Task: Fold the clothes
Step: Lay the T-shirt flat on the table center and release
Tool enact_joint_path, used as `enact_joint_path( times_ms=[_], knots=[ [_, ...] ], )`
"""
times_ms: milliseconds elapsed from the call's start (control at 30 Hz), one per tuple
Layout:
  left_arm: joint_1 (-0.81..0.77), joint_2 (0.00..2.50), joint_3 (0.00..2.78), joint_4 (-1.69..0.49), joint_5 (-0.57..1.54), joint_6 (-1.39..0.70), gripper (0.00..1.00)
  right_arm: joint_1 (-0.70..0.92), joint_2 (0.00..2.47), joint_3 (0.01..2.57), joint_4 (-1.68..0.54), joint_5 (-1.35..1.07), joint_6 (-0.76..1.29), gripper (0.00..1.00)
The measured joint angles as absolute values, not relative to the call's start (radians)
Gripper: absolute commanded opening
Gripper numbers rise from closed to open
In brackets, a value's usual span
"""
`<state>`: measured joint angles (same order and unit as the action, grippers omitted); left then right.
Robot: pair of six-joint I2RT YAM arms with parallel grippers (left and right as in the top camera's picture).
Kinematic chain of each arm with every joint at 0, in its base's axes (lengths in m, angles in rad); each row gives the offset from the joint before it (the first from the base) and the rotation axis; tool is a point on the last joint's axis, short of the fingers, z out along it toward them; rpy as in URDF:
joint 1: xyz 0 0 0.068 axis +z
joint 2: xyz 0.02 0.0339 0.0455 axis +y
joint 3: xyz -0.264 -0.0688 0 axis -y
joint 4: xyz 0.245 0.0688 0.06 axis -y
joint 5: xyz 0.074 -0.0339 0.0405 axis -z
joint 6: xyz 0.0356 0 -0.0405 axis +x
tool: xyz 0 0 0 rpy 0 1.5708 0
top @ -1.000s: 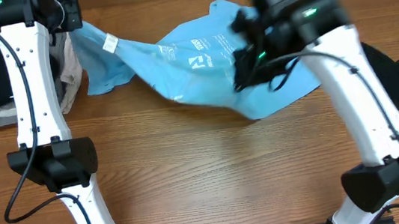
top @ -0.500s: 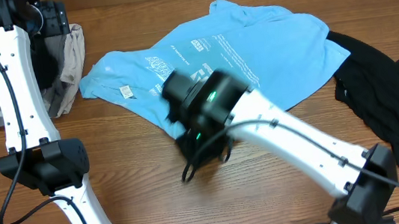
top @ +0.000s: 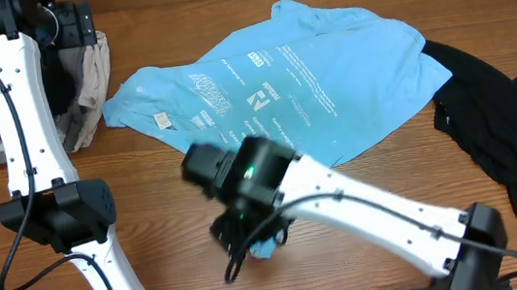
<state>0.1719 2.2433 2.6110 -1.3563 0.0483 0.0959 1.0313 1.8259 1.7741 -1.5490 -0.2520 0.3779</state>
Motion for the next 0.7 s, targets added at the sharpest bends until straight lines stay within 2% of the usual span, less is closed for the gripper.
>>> enact_joint_path(
  times_ms=[100,267,433,700],
  knots=[
    [0.169,2.243,2.611,-1.39,0.115,0.113,0.87,0.91,1.802,1.774,-1.537,-0.178,0.415,0.84],
    [0.128,2.243,2.611,-1.498,0.218,0.116,0.84,0.589,1.727,1.788,-1.434,-0.105,0.44,0.86],
    [-0.006,2.251,2.611,-1.629,0.236,0.076,0.86,0.321,1.703,1.795,-1.383,-0.094,0.422,0.89],
    [-0.256,2.331,2.591,-1.684,0.136,-0.08,0.84,0.129,1.703,1.795,-1.369,-0.101,0.397,0.91]
  ],
)
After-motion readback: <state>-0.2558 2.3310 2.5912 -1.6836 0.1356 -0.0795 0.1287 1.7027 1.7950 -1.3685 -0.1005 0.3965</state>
